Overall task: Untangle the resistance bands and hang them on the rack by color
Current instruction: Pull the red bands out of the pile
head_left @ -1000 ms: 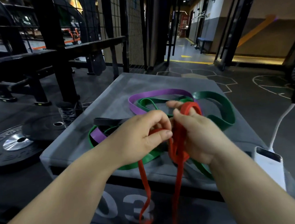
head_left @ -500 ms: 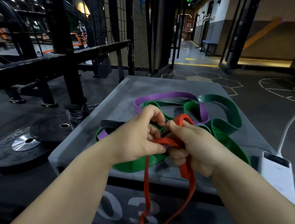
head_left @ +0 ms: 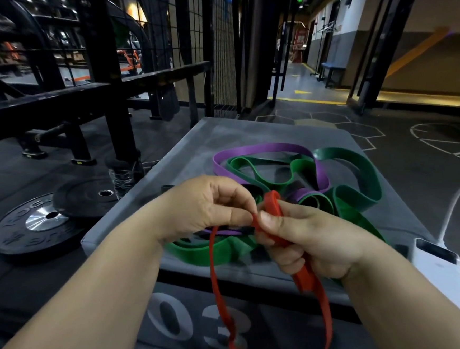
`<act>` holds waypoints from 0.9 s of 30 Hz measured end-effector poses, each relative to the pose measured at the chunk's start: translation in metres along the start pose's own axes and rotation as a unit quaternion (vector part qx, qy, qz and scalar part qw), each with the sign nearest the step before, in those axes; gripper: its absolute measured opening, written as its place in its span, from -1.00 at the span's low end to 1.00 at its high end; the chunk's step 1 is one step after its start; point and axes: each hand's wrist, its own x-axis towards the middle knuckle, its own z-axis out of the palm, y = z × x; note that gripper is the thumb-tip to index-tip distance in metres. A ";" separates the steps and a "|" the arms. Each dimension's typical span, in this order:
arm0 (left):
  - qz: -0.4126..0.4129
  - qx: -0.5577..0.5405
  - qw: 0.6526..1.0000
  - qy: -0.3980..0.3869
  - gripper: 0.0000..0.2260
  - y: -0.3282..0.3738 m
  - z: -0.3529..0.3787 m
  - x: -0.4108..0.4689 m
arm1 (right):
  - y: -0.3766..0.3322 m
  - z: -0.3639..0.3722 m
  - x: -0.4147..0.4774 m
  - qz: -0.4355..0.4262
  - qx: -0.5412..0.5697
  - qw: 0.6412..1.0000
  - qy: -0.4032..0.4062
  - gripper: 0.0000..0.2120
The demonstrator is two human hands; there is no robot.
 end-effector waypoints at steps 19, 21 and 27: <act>0.061 -0.176 0.982 0.040 -0.77 -0.026 0.011 0.018 | 0.005 -0.010 -0.002 0.061 0.031 0.985 -0.156 -0.54; 0.074 -0.169 0.981 0.066 -0.75 -0.027 0.013 0.019 | 0.008 -0.009 -0.001 0.066 0.027 0.983 -0.169 -0.51; 0.073 -0.169 0.978 0.104 -0.84 -0.029 0.032 0.027 | 0.008 -0.015 0.000 0.060 0.060 0.979 -0.183 -0.63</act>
